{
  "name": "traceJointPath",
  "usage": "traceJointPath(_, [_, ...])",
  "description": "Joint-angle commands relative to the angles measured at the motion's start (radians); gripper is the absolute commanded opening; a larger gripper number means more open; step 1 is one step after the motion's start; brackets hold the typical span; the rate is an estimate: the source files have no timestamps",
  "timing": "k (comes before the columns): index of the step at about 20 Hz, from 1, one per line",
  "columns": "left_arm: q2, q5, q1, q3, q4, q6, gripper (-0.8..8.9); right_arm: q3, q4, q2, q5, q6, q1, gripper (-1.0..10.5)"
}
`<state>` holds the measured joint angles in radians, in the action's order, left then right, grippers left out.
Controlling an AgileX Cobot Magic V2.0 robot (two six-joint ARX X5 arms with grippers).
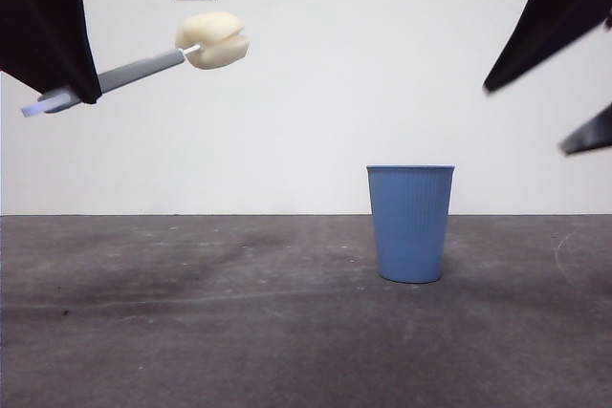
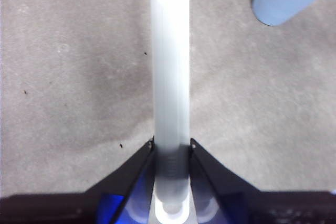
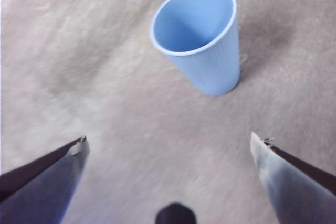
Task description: Pick up the cup brush,pick up the cup,insert the brush into the cup,clean the cup,put the cup brush back,put the cup back to the fixed position on the table
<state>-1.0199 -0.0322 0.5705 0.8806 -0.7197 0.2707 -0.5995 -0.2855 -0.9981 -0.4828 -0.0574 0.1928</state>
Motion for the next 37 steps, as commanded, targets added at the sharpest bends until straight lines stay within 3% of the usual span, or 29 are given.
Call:
traceJointPath(1, [0.003,0.040,-0.001,-0.008,-0.018,-0.037,-0.08,0.072,0.125,-0.064,0.039,-0.013,0.023,5.6])
traceJointPath(7, [0.003,0.064,-0.001,-0.008,-0.075,-0.063,-0.08,0.131,0.471,-0.320,0.119,0.025,0.083,5.6])
traceJointPath(11, [0.003,0.067,-0.001,-0.008,-0.081,-0.065,-0.08,0.131,0.709,-0.497,0.130,0.024,0.116,5.6])
traceJointPath(17, [0.003,0.066,-0.001,-0.008,-0.085,-0.065,-0.08,0.131,0.962,-0.640,0.195,0.037,0.144,5.6])
traceJointPath(24, [0.003,0.066,0.000,-0.008,-0.086,-0.064,-0.08,0.121,1.189,-0.788,0.200,0.034,0.157,5.6])
traceJointPath(29, [0.003,0.066,0.000,-0.008,-0.085,-0.062,-0.08,0.064,1.198,-0.848,0.200,0.033,0.163,5.5])
traceJointPath(33, [0.003,0.066,0.000,-0.008,-0.086,-0.062,-0.08,0.027,1.197,-0.874,0.202,0.031,0.164,4.7])
traceJointPath(35, [0.003,0.066,0.000,-0.008,-0.085,-0.062,-0.08,0.026,1.197,-0.874,0.202,0.032,0.164,2.9])
traceJointPath(37, [0.003,0.066,0.000,-0.008,-0.085,-0.062,-0.08,0.026,1.197,-0.874,0.202,0.032,0.163,1.9])
